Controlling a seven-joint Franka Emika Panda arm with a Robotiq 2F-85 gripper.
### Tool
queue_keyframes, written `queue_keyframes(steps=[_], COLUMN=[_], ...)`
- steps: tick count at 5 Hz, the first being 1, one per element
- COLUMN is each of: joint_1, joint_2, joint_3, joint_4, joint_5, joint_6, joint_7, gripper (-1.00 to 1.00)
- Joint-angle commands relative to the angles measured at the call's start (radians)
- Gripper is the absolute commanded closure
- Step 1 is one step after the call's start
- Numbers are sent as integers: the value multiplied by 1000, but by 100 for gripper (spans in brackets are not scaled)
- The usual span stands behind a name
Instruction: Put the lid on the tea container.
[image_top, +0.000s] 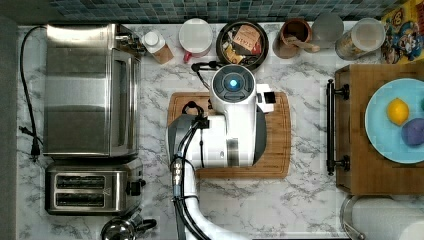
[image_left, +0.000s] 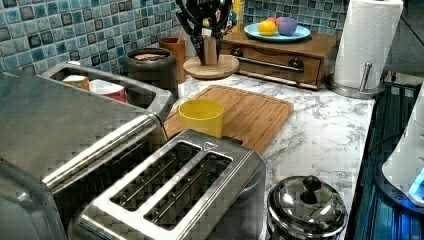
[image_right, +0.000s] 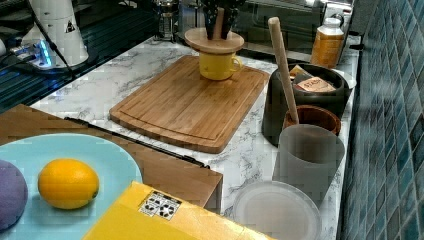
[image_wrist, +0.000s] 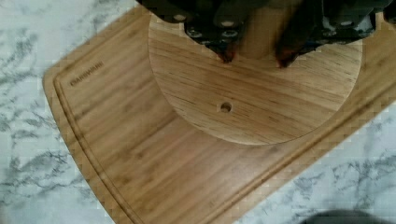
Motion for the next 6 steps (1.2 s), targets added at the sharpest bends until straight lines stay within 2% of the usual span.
queue_keyframes(steps=[1, 3, 6], joint_1=[-19, -10, -15], joint_2=[-98, -12, 8], joint_3=[3, -9, -8], joint_4=[178, 334, 454], joint_5=[20, 5, 35], joint_6=[50, 32, 108], joint_7=[8, 44, 43], gripper=[100, 100, 100])
